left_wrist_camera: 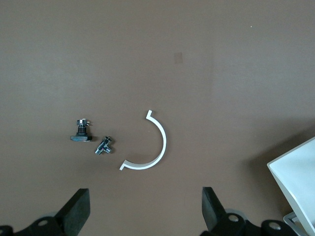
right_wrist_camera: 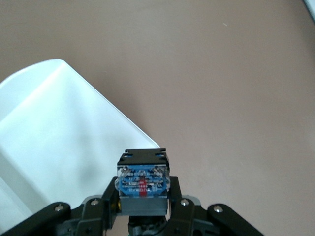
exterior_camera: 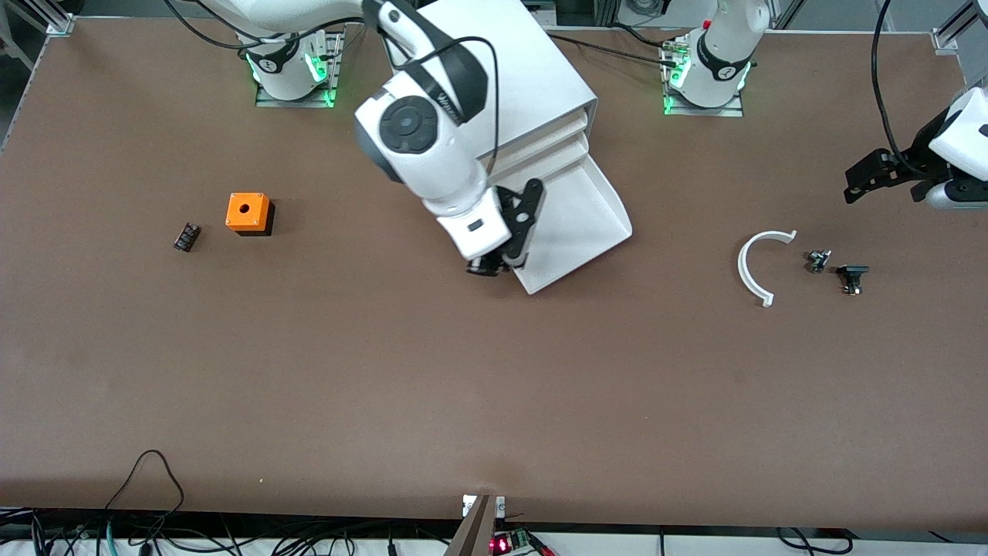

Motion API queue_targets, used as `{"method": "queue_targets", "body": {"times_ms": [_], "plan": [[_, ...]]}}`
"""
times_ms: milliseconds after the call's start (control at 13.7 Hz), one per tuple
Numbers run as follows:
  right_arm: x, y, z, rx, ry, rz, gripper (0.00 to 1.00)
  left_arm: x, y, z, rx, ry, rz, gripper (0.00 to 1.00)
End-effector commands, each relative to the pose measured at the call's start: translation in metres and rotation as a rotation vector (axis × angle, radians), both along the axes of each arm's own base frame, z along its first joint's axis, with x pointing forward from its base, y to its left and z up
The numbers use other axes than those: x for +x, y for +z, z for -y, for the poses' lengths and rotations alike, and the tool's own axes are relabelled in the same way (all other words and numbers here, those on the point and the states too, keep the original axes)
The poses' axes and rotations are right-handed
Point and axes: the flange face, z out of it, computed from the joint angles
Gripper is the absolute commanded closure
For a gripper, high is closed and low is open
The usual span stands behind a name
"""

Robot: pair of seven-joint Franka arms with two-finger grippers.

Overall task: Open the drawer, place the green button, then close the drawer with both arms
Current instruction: 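Carry the green button over the open drawer with the right gripper, then lower the green button into the drawer and open the right gripper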

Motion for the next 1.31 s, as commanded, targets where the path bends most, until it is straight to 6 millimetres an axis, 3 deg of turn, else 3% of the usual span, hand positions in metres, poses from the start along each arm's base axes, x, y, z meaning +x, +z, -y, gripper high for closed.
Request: {"method": "queue_targets", "body": {"times_ms": [0,219,365,1240], "plan": [[0.002,-0.011,-0.018,0.011,0.147,0.036,0.74,0.007,0.003,0.003,0.028,-0.014,-0.006,0.00],[-0.044,-0.022,-0.058,-0.038,0.289,0.031,0.74,0.009,0.003,0.004,0.027,-0.014,-0.004,0.00],[-0.068,-0.042,-0.078,-0.107,0.361,0.041,0.74,0.009,0.003,0.004,0.026,-0.006,-0.004,0.00],[-0.110,-0.127,-0.106,-0.177,0.470,-0.027,0.67,0.009,0.003,0.005,0.024,-0.006,-0.002,0.00]]}}
